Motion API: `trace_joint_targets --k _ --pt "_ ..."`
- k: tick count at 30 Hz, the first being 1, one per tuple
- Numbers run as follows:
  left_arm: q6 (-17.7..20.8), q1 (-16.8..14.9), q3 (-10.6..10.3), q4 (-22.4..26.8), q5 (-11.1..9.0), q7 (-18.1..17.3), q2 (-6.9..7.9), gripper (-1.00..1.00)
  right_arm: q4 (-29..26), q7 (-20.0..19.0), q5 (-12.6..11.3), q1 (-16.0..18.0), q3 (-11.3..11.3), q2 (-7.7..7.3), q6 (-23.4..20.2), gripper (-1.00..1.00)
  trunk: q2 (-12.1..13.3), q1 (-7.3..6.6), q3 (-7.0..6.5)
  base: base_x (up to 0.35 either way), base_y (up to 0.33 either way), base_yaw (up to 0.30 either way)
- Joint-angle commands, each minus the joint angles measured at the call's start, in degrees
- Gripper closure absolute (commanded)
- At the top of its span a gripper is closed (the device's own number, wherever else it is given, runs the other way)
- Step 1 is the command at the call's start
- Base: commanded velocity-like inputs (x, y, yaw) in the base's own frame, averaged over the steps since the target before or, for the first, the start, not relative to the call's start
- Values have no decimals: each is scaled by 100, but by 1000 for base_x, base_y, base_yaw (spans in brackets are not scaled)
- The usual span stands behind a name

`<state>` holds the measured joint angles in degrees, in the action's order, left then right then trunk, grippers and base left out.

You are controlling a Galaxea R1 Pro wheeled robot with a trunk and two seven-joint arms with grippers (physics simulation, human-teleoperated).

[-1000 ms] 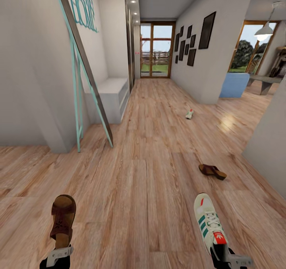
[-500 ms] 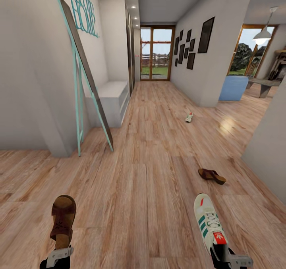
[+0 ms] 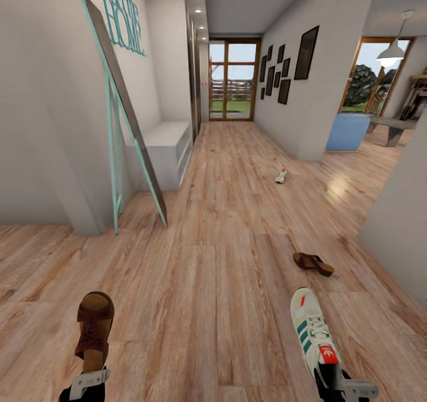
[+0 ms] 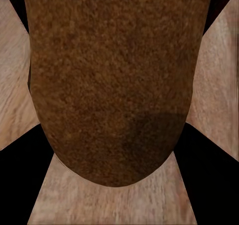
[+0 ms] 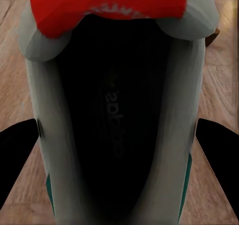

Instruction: Pick up the two gym shoes and the two sandals from the corridor floor and place them onto the hallstand (shoe rack) in the corridor, making sure they are on the rack and not on the floor. Arrange them so the two gym shoes are next to each other and the two sandals are next to each other.

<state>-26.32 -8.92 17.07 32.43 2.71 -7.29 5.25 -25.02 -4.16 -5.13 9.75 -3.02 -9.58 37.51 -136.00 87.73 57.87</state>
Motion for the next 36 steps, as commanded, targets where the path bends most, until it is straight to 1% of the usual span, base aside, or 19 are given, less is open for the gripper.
trace_joint_targets --k 1,4,5,20,29,36 --pt "-18 -4 42 0 28 -45 -6 100 0 -45 -101 4 -5 7 17 100 -2 -1 5 0 -237 0" --pt "-21 -4 42 0 28 -45 -6 100 -7 -43 -211 4 -5 13 15 100 -2 -1 5 0 -252 0" --pt "-19 -4 42 0 27 -45 -6 100 -10 -43 -303 4 -5 16 15 100 -2 -1 5 0 -267 0" --pt "-22 -4 42 0 27 -45 -7 100 2 -42 -348 2 -1 22 20 100 -2 -1 5 0 -271 16" --pt "-22 -4 42 0 27 -45 -7 100 2 -41 -348 3 3 26 20 100 -2 -1 5 -8 -272 226" --pt "-22 -4 46 0 27 -45 -1 100 6 -41 -348 5 3 26 20 100 -2 -1 5 -139 -250 274"
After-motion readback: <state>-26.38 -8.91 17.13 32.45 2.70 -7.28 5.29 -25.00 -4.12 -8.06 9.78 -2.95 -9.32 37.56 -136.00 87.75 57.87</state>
